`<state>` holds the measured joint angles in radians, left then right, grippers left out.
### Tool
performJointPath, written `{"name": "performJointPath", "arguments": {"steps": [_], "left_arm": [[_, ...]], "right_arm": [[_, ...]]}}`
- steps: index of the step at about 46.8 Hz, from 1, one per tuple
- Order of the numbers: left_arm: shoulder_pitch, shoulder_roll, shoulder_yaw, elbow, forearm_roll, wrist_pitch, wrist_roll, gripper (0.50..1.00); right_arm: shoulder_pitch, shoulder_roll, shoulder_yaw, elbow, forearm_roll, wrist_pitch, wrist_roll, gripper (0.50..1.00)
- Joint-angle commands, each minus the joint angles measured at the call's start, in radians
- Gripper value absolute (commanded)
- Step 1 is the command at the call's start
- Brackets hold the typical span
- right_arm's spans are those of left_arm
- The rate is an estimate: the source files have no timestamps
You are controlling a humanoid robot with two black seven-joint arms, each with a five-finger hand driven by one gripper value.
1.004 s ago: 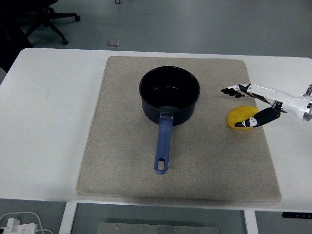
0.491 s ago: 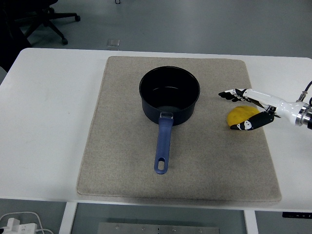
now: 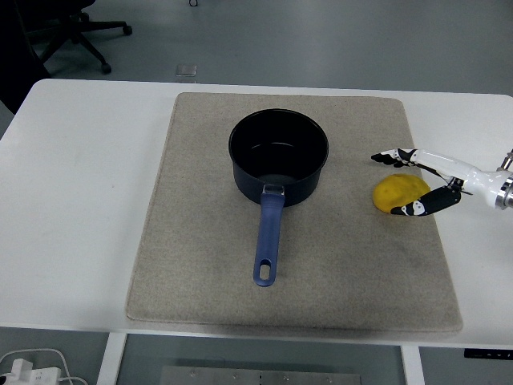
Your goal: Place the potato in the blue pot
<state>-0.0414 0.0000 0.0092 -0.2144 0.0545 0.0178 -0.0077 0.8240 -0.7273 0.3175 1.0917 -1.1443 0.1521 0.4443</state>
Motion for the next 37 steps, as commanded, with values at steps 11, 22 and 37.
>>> {"name": "performJointPath", "arguments": {"steps": [11,22,37], "left_arm": [[0.002,0.000,0.000,0.003,-0.001,-0.001,0.000,0.996],[0.002,0.000,0.000,0.003,-0.001,0.001,0.000,0.996],[0.006,0.000,0.000,0.007,-0.001,0.001,0.000,0.996]], "right_arm": [[-0.003,0.014,-0.002,-0.050,-0.023,-0.002,0.036,0.926],[-0.012,0.014,-0.003,-0.055,-0.025,-0.006,0.044,0.921],[-0.023,0.022,-0.015,-0.073,-0.025,-0.032,0.047,0.905]]}}
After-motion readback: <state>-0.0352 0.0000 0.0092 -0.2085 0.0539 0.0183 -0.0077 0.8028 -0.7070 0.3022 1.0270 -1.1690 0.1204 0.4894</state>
